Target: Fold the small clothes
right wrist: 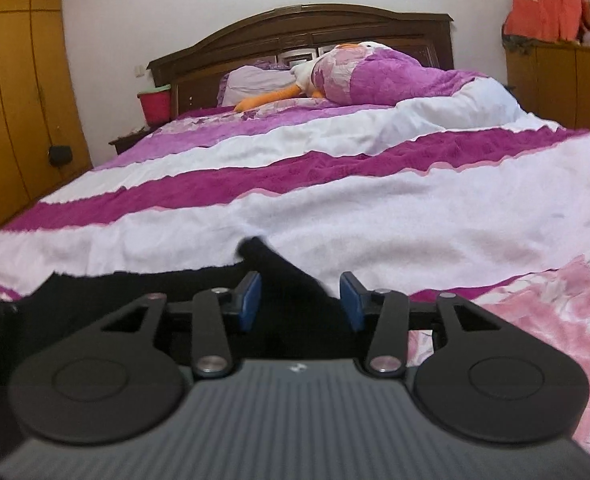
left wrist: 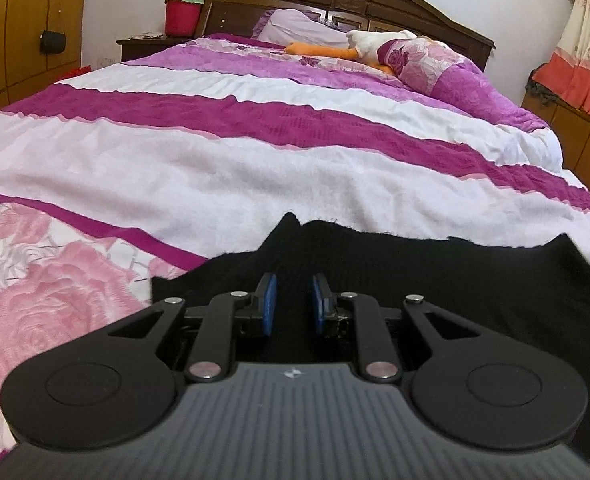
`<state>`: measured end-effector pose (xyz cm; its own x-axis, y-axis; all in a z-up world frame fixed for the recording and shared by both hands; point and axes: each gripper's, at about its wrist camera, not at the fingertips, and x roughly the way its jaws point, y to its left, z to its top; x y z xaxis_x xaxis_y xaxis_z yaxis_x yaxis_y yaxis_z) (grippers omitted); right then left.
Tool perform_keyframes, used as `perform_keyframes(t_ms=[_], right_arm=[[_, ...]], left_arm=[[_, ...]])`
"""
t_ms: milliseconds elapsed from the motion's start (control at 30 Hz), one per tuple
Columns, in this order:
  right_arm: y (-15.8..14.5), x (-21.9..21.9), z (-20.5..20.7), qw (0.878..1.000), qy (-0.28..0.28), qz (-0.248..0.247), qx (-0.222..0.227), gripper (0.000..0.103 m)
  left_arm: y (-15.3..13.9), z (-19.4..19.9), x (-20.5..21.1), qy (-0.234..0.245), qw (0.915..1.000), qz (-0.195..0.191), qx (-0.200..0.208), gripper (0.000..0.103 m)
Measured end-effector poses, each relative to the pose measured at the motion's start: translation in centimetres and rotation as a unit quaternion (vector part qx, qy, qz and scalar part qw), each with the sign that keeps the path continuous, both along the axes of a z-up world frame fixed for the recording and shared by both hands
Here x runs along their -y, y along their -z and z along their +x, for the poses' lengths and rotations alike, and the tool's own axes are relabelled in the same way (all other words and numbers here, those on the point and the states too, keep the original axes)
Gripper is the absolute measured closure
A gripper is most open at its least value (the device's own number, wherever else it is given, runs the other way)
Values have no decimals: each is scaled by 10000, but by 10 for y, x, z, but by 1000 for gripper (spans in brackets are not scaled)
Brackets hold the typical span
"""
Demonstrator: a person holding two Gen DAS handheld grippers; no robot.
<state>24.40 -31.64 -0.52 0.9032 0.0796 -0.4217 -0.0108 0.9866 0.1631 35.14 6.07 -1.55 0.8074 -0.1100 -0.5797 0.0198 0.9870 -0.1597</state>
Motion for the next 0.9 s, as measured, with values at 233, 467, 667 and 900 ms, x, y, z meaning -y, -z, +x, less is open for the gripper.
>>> perform_keyframes(t_ms=[233,467,667,900], right_arm=[[-7,-6,-18,9994,-335,-29,0,57],[-4,-3,-42,9988,-370,244,-217,57],[-1,15,-70,9990,53,327,-303,42],[13,38,-102,9943,272,808,-647,40]], left_arm=[[-17,-38,-10,72,9999,154,27,78],[-29,-80,-25,36,9999,156,-36,65],[-33,-108,-36,-1,9999,101,-30,39],[-15,-122,-46,-56,9989,-330,-317,29]])
